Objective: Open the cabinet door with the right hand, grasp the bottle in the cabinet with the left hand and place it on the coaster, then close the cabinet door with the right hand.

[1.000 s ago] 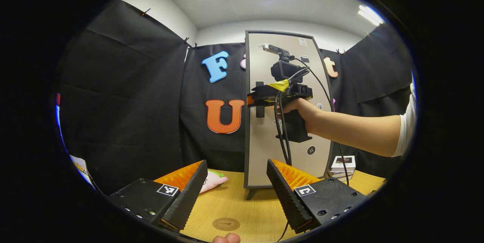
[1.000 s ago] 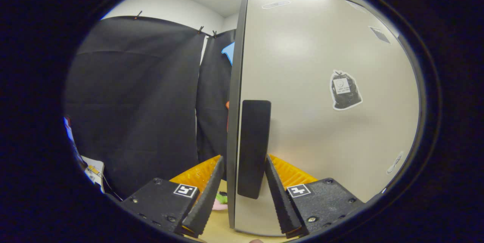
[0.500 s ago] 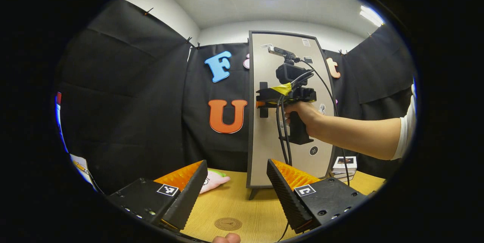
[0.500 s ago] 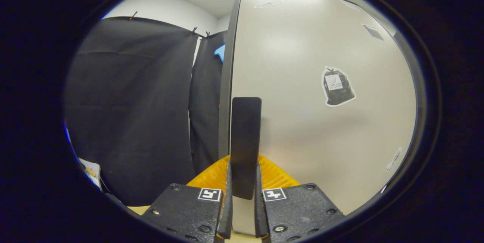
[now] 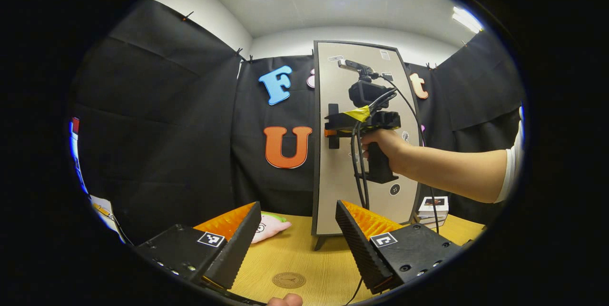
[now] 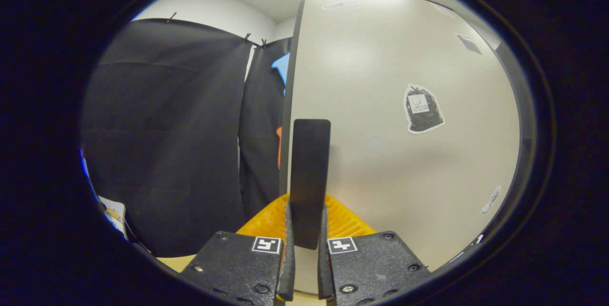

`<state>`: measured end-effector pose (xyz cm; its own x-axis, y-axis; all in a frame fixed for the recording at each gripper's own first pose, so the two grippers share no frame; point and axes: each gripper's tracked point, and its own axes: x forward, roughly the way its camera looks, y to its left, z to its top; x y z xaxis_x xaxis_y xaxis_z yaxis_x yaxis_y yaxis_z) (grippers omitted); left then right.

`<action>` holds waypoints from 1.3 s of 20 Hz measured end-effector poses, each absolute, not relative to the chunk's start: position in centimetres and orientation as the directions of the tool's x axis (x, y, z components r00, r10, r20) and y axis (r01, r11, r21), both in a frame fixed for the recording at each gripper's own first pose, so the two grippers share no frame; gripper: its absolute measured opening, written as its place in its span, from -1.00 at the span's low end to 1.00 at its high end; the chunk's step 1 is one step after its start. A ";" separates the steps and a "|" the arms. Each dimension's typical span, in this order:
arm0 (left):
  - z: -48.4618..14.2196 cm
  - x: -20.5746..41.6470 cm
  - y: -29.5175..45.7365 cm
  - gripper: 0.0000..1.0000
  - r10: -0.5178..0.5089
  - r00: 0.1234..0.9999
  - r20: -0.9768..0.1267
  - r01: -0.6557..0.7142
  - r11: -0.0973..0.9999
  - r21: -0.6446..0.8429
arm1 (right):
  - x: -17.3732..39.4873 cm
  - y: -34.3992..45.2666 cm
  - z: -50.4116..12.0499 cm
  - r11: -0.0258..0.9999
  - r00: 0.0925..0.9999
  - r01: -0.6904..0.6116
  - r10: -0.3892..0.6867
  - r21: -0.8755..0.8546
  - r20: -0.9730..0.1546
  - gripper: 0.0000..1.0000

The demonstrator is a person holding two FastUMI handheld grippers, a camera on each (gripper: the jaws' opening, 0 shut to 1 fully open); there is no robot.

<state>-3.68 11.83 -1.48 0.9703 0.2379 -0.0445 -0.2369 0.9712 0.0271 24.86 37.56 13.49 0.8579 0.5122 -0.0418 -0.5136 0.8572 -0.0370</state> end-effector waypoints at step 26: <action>-1.7 -3.8 5.0 0.90 0.070 0.996 -0.053 -0.068 0.997 0.047 | 20.7 33.2 13.2 0.781 0.782 -0.623 0.623 -0.041 -0.014 -0.55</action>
<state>-3.81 5.01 -1.66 0.9961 0.0702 -0.0528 -0.0678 0.9966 0.0466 20.65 33.22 13.17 0.7822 0.6228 -0.0143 -0.6228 0.7813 -0.0409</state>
